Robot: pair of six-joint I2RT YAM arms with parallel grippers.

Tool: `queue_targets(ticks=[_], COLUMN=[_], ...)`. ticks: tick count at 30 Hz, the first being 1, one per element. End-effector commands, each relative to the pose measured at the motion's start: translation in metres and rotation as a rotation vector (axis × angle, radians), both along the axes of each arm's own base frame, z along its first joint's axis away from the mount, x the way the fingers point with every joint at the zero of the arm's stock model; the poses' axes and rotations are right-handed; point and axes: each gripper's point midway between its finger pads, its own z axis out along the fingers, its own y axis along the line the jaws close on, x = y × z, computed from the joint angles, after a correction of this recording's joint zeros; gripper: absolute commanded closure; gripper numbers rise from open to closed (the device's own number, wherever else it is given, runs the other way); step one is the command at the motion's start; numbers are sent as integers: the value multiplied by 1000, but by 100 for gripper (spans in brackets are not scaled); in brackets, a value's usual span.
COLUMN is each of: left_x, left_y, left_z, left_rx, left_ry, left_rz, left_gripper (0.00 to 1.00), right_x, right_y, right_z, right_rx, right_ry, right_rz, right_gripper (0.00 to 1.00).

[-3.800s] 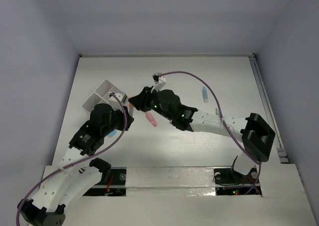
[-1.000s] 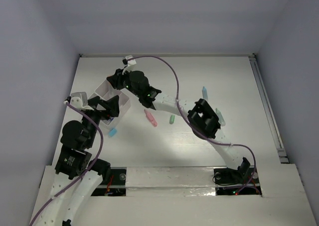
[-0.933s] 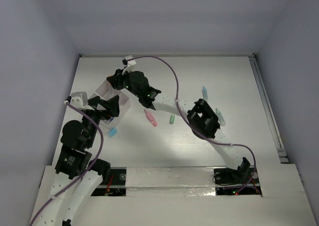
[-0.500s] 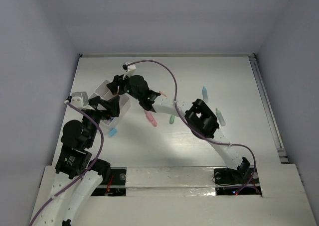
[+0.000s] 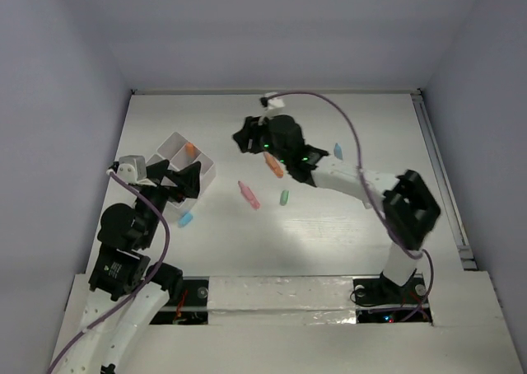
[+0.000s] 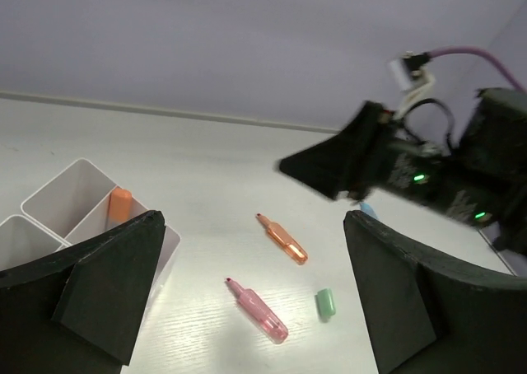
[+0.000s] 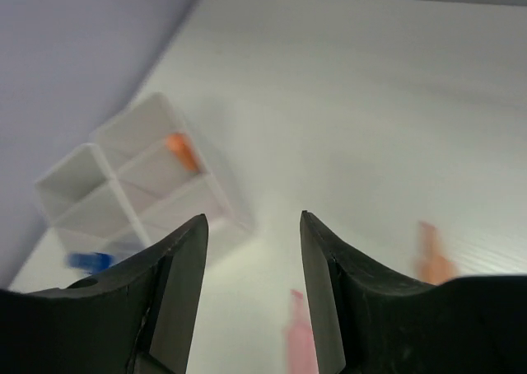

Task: Sort the stationery into containers
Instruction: Place the pen in the storage box, then pick up the pen from the center of the board.

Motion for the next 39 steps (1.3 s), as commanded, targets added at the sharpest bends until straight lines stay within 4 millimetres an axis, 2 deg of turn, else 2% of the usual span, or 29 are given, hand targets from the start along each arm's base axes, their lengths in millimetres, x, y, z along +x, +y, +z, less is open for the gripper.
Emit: queue_targets(ticks=[1,2,4,5,7,8,9,11,13,15,16,17,18,19,20,22,23,25,26,27,30,33,34,35,36,38,39], left_x=[-9,-10,-14,-16,-22,-25,-30,-33,-37,-39,-41,-42,-44,-45,-46,-46,-46,-43,-42,-40,-35,-30,-29,-28,-27,-24,-21], left_y=[-8,-10,-14,-17,-19,-20,-22,-24,-28,-30,-33,-32,-34,-35,-35,-37,-37,-39,-39,-40,-42,-49,-50,-51,-52,-55,-58], left_z=[16,17,18,18,22,24,26,27,26,27,28,28,28,29,29,27,26,23,22,21,16,10,9,8,7,3,-1], left_rx=[-5,-5,-2,-1,-6,-9,-12,-12,-9,-8,-10,-9,-11,-13,-13,-8,-6,2,3,7,18,33,34,38,41,51,58], left_ry=[-65,-65,-71,-73,-93,-101,-112,-117,-117,-118,-121,-124,-126,-128,-128,-121,-117,-105,-100,-92,-71,-43,-40,-37,-31,-15,-1], left_rz=[-52,-64,-90,-108,-127,-137,-155,-168,-195,-210,-225,-227,-237,-243,-243,-253,-254,-254,-253,-249,-246,-265,-265,-267,-267,-276,-277], left_gripper=[11,11,11,11,11,10,10,10,10,10,10,10,10,10,10,10,10,11,11,11,11,11,11,11,11,13,14], right_x=[11,-11,-28,-46,-58,-65,-67,-74,-69,-67,-58,-47,-40,-32,-15,2,17,32,37,52,72,79,84,87,87,87,86], right_y=[-136,-172,-221,-261,-296,-325,-340,-370,-386,-392,-394,-379,-374,-371,-368,-368,-367,-365,-365,-362,-363,-361,-359,-356,-355,-354,-354], right_z=[-6,-56,-76,-88,-94,-100,-96,-102,-108,-116,-121,-121,-121,-134,-127,-134,-144,-153,-174,-167,-187,-206,-206,-209,-212,-219,-220], right_rx=[-113,-213,-254,-295,-311,-344,-352,-418,-468,-502,-500,-460,-470,-487,-480,-522,-551,-572,-600,-595,-649,-676,-671,-665,-665,-660,-651], right_ry=[125,280,388,461,520,566,570,646,688,729,739,725,716,743,720,726,754,760,801,778,810,843,833,833,836,844,845], right_rz=[-257,-291,-360,-427,-511,-593,-626,-690,-720,-693,-678,-605,-569,-552,-550,-542,-539,-528,-520,-515,-509,-482,-478,-466,-461,-460,-465], right_gripper=[46,46,45,43,41,38,35,30,24,22,22,21,21,21,20,20,20,21,24,25,27,32,34,46,52,85,94])
